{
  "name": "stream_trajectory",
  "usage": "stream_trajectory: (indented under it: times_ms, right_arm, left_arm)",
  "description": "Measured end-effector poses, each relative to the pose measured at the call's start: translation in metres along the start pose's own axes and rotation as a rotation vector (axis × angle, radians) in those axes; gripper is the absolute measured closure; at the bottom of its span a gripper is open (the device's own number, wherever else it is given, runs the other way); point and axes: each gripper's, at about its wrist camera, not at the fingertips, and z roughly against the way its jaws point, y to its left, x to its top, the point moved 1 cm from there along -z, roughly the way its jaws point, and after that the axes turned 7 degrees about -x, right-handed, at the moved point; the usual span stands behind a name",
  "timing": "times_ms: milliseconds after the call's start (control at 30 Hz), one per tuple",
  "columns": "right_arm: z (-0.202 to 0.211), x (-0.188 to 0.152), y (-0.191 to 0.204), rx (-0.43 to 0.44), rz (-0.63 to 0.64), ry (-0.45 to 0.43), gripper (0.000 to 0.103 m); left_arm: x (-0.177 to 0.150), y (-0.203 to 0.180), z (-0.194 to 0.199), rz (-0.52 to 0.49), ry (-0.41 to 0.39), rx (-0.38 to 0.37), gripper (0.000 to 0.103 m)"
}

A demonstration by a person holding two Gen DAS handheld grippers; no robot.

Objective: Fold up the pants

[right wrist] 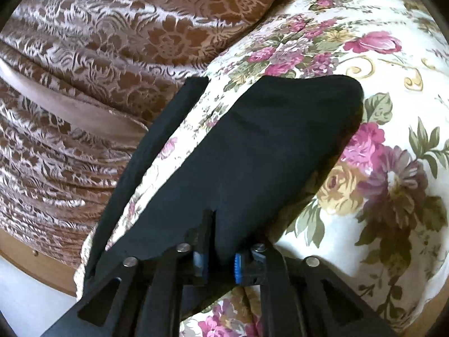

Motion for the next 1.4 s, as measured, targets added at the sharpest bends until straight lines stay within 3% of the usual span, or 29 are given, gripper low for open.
stream_trajectory:
  times_ms: [67, 167, 233, 300, 433, 500, 633, 733, 833, 900, 933, 1000, 1067, 1100, 1167, 1267, 1400]
  right_arm:
    - [0.003, 0.004, -0.003, 0.011, -0.032, -0.013, 0.085]
    - [0.004, 0.014, -0.009, -0.019, -0.069, -0.027, 0.084]
    - [0.004, 0.019, -0.011, -0.046, -0.079, -0.038, 0.084]
    - [0.002, 0.022, -0.012, -0.085, -0.063, -0.048, 0.086]
    - [0.014, 0.020, -0.005, -0.162, 0.005, -0.097, 0.093]
    - [0.025, 0.020, -0.008, -0.154, -0.012, -0.126, 0.094]
    - [0.043, 0.021, -0.026, -0.174, -0.060, -0.157, 0.094]
    - [0.039, 0.019, -0.043, -0.197, -0.066, -0.126, 0.094]
    - [0.044, 0.020, -0.039, -0.233, -0.024, -0.138, 0.086]
    - [0.056, 0.024, -0.033, -0.327, 0.028, -0.195, 0.076]
    - [0.065, 0.030, -0.031, -0.382, 0.038, -0.248, 0.075]
    - [0.082, 0.038, -0.027, -0.421, 0.037, -0.331, 0.075]
    - [0.096, 0.048, -0.017, -0.420, 0.044, -0.407, 0.075]
    - [0.099, 0.051, -0.009, -0.410, 0.059, -0.422, 0.074]
    - [0.094, 0.059, 0.014, -0.367, 0.119, -0.418, 0.073]
    - [0.066, 0.064, 0.047, -0.283, 0.200, -0.335, 0.072]
    - [0.006, 0.062, 0.085, -0.193, 0.280, -0.130, 0.069]
  left_arm:
    - [0.005, 0.010, -0.001, 0.044, -0.033, 0.022, 0.055]
    - [0.013, 0.024, 0.000, 0.125, -0.094, 0.028, 0.054]
    - [0.016, 0.028, -0.008, 0.126, -0.066, 0.052, 0.064]
    - [0.015, 0.028, -0.018, 0.105, -0.016, 0.056, 0.094]
    - [0.016, 0.015, -0.002, 0.037, -0.067, 0.077, 0.097]
    - [0.020, 0.013, 0.011, 0.024, -0.094, 0.056, 0.097]
    - [0.020, 0.020, 0.007, -0.010, -0.058, 0.081, 0.097]
    - [0.014, 0.028, 0.001, 0.006, -0.023, 0.134, 0.088]
    - [0.016, 0.039, 0.016, 0.089, -0.077, 0.148, 0.074]
    - [0.020, 0.038, 0.034, 0.120, -0.165, 0.196, 0.071]
    - [0.022, 0.036, 0.042, 0.129, -0.208, 0.222, 0.071]
    - [0.027, 0.024, 0.059, 0.133, -0.309, 0.257, 0.069]
    - [0.029, 0.005, 0.063, 0.102, -0.362, 0.220, 0.060]
    - [0.030, -0.012, 0.058, 0.061, -0.364, 0.193, 0.048]
    - [0.026, -0.049, 0.042, -0.058, -0.354, 0.153, 0.033]
    - [0.013, -0.109, 0.001, -0.264, -0.304, 0.141, 0.014]
    - [-0.006, -0.171, -0.072, -0.514, -0.176, 0.162, 0.011]
